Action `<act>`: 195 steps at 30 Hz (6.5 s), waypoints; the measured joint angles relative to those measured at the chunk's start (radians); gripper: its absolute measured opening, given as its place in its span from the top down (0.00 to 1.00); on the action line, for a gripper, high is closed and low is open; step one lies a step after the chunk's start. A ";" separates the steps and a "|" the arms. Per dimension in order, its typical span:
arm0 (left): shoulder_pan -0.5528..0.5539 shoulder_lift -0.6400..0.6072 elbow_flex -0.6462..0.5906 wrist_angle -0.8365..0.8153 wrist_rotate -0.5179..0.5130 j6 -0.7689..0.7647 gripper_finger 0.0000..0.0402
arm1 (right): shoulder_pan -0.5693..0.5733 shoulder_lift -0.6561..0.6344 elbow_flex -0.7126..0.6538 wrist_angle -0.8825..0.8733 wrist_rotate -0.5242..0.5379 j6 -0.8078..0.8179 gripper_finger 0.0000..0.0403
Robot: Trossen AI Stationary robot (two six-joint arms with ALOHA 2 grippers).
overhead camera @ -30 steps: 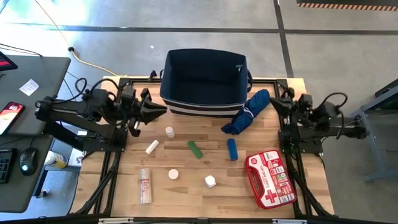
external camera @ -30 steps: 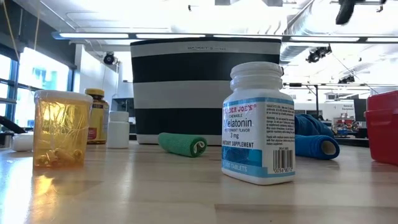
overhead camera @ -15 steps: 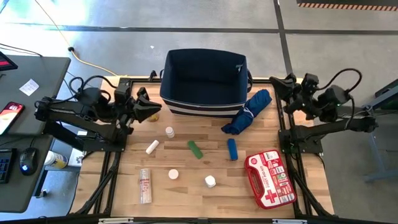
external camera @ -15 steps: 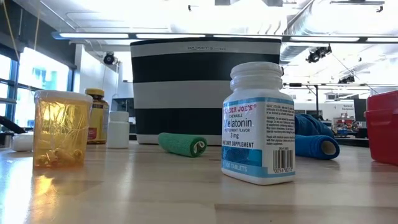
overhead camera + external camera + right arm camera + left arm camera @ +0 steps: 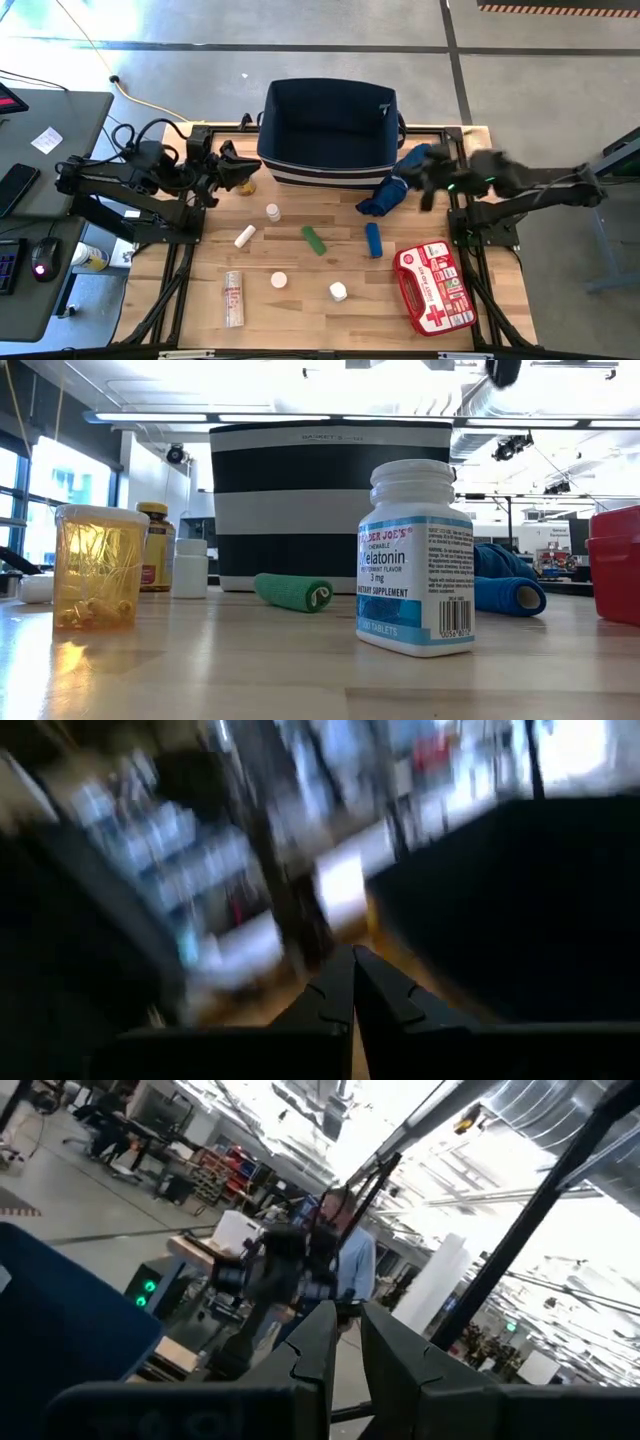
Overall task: Pick & place medical supplies in basket/bin
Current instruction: Adjust the blue bin, then put the yellow medicine bottle into the blue bin
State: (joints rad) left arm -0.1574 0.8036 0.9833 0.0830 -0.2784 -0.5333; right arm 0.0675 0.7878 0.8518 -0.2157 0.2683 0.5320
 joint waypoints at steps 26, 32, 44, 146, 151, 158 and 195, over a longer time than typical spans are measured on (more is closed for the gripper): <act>0.000 -0.004 0.000 -0.521 -0.086 -0.217 0.78 | -0.103 0.536 0.002 -0.076 0.291 0.428 1.00; 0.000 -0.004 0.000 -0.683 -0.085 -0.280 0.78 | -0.168 0.537 0.001 -0.030 0.261 0.374 1.00; 0.000 -0.004 0.000 -1.049 -0.094 -0.397 0.78 | -0.164 0.436 -0.001 -0.003 0.094 0.259 1.00; 0.851 0.391 -0.019 -1.122 0.260 0.572 0.33 | 0.149 0.114 0.000 0.174 0.279 0.152 0.80; 0.851 0.391 -0.018 -1.127 0.260 0.571 0.38 | 0.149 0.114 0.000 0.174 0.278 0.152 0.80; 0.851 0.391 -0.014 -1.157 0.260 0.555 0.31 | 0.149 0.114 0.000 0.167 0.278 0.171 0.80; 0.851 0.420 1.001 -1.536 0.025 0.587 0.39 | 0.149 0.114 0.000 0.160 0.278 0.201 0.80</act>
State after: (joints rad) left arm 0.6937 1.2233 1.9838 -1.4534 -0.2537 0.0540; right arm 0.2169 0.9018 0.8520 -0.0559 0.5466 0.7330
